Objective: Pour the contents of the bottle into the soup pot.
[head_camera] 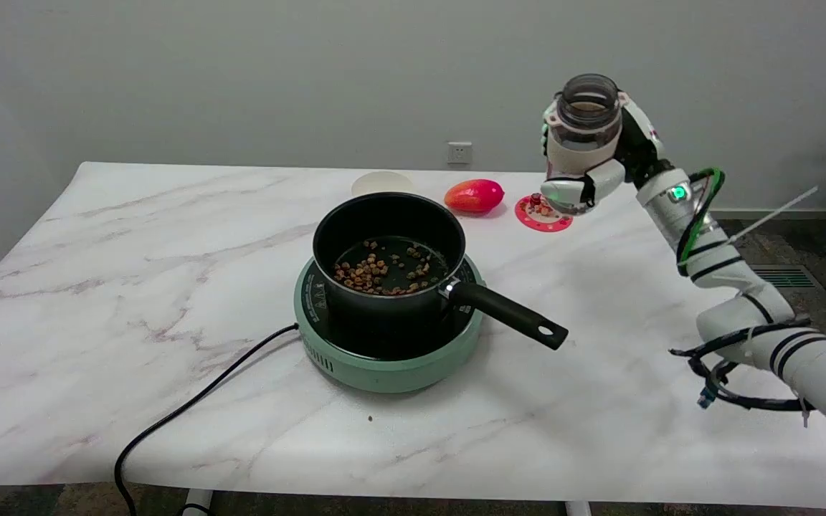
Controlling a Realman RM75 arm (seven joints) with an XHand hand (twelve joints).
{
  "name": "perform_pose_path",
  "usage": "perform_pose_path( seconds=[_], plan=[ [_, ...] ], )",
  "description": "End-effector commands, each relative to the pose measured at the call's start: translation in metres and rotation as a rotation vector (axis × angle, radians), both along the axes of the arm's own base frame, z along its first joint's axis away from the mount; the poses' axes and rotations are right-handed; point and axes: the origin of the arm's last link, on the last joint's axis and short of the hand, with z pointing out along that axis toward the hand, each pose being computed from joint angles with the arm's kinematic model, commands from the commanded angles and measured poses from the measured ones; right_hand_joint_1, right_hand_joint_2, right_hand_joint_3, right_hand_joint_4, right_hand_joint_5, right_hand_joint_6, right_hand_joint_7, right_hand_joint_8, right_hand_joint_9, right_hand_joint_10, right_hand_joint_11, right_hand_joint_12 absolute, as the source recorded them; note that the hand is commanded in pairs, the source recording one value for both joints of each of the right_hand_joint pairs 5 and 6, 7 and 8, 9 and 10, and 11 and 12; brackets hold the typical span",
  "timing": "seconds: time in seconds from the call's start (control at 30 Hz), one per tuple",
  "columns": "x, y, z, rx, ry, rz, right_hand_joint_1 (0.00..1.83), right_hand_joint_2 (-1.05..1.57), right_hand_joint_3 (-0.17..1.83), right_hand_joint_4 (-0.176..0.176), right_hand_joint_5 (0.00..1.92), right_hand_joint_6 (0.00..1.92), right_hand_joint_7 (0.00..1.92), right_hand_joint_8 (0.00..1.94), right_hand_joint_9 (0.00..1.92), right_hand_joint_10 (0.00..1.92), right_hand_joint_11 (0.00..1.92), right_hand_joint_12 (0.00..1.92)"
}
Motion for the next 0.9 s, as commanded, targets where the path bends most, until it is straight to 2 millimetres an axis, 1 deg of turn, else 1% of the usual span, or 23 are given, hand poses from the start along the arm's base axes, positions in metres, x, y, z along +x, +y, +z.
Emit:
perform_pose_path(
  seconds=[0.03, 0.17, 0.3, 0.43, 0.63, 0.77, 0.83, 0.87, 0.9],
  plan=[
    [0.103, -0.022, -0.051, 0.108, 0.501, 0.035, 1.65, 0.64, 0.81, 0.000, 1.92, 1.92, 1.92, 1.92, 1.59, 1.59, 1.17, 1.17],
    [0.119, -0.027, -0.077, 0.103, 0.573, 0.024, 1.65, 0.61, 0.84, 0.000, 1.92, 1.92, 1.92, 1.92, 1.57, 1.57, 1.16, 1.16],
    [0.130, -0.034, -0.100, 0.109, 0.646, 0.037, 1.66, 0.57, 0.88, 0.000, 1.92, 1.92, 1.92, 1.92, 1.55, 1.55, 1.15, 1.15],
    [0.132, -0.039, -0.112, 0.097, 0.699, 0.027, 1.66, 0.55, 0.91, 0.000, 1.92, 1.92, 1.92, 1.92, 1.54, 1.54, 1.14, 1.14],
    [0.136, -0.044, -0.138, 0.105, 0.792, 0.027, 1.67, 0.49, 0.98, 0.000, 1.92, 1.92, 1.92, 1.92, 1.53, 1.53, 1.13, 1.13],
    [0.137, -0.041, -0.150, 0.065, 0.907, 0.046, 1.67, 0.48, 1.01, 0.000, 1.92, 1.92, 1.92, 1.92, 1.53, 1.53, 1.13, 1.13],
    [0.136, -0.040, -0.155, 0.054, 0.938, 0.049, 1.68, 0.47, 1.02, 0.000, 1.92, 1.92, 1.92, 1.92, 1.53, 1.53, 1.13, 1.13],
    [0.135, -0.040, -0.155, 0.038, 0.957, 0.045, 1.68, 0.47, 1.02, 0.000, 1.92, 1.92, 1.92, 1.92, 1.53, 1.53, 1.13, 1.13],
    [0.138, -0.028, -0.185, 0.113, 1.000, 0.099, 1.68, 0.46, 1.03, 0.000, 1.92, 1.92, 1.92, 1.92, 1.53, 1.53, 1.13, 1.13]
  ],
)
